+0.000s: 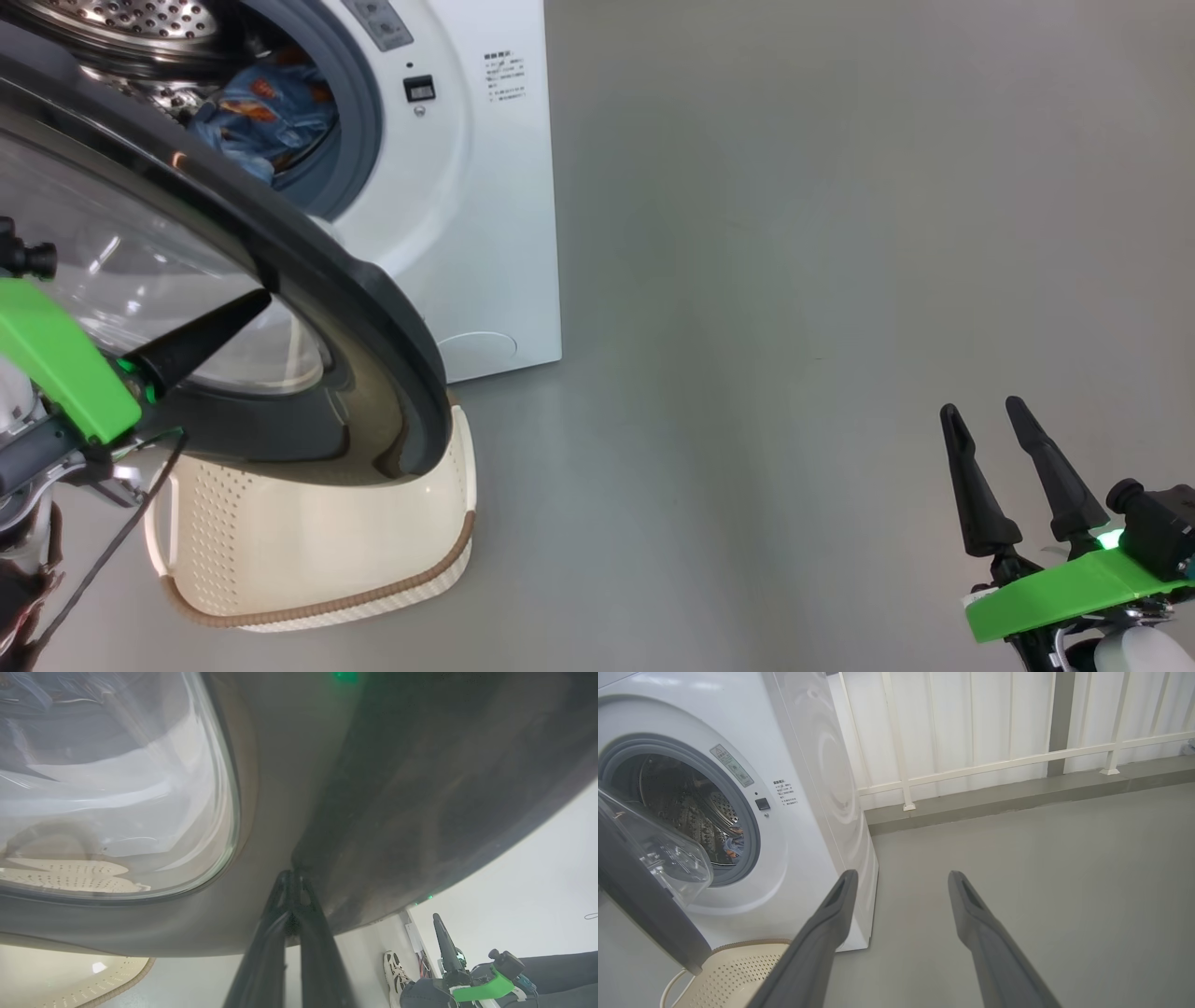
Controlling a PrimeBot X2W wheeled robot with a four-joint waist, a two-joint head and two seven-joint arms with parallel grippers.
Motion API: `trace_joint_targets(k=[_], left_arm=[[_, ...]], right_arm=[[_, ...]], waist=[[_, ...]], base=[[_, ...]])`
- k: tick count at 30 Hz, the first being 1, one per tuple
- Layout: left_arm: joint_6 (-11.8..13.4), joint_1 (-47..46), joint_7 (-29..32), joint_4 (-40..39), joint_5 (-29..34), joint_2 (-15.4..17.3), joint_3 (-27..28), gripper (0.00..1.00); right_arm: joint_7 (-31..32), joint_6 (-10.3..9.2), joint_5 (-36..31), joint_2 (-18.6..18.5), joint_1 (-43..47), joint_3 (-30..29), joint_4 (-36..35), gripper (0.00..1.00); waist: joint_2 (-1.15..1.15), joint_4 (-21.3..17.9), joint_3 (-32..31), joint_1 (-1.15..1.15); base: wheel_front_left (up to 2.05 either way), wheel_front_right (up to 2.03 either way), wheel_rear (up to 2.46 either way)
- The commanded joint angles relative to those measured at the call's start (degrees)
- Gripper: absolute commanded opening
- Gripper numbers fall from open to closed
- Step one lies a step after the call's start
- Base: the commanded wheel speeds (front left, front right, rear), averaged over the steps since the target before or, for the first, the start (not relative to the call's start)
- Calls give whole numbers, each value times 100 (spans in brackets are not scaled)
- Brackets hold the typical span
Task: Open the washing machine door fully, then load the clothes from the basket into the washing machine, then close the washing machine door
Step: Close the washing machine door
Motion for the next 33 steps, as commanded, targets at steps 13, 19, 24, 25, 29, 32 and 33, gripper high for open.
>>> trace_joint_targets(k=[13, 19, 24, 25, 29, 32, 33], left_arm=[[-4, 304, -516, -205, -146, 289, 369, 20], [-4, 865, -931, -245, -218, 265, 527, 100], [-4, 1341, -1350, -291, -218, 227, 630, 100], [-4, 1421, -1452, -303, -211, 206, 645, 100], [-4, 1711, -1886, -351, -119, 148, 655, 100], [-4, 1855, -2105, -387, -73, 113, 624, 100], [-4, 1926, -2212, -385, -90, 90, 628, 100]], right_arm=[[-46, 31, -62, -40, -122, 65, -133, 100], [-46, 31, -59, -57, -63, 104, -118, 100], [-46, 31, -46, -86, 4, 128, -112, 100], [-46, 31, -44, -91, 13, 135, -109, 100], [-46, 31, -40, -104, 28, 174, -100, 100], [-46, 31, -38, -108, 29, 185, -94, 100], [-46, 31, -38, -108, 33, 188, -91, 100]], waist=[[0, 275, -105, 0], [0, 391, -227, 0], [0, 499, -324, 0], [0, 522, -337, 0], [0, 604, -384, 0], [0, 637, -408, 0], [0, 652, -419, 0]], base=[[0, 0, 0], [0, 0, 0], [0, 0, 0], [0, 0, 0], [0, 0, 0], [0, 0, 0], [0, 0, 0]])
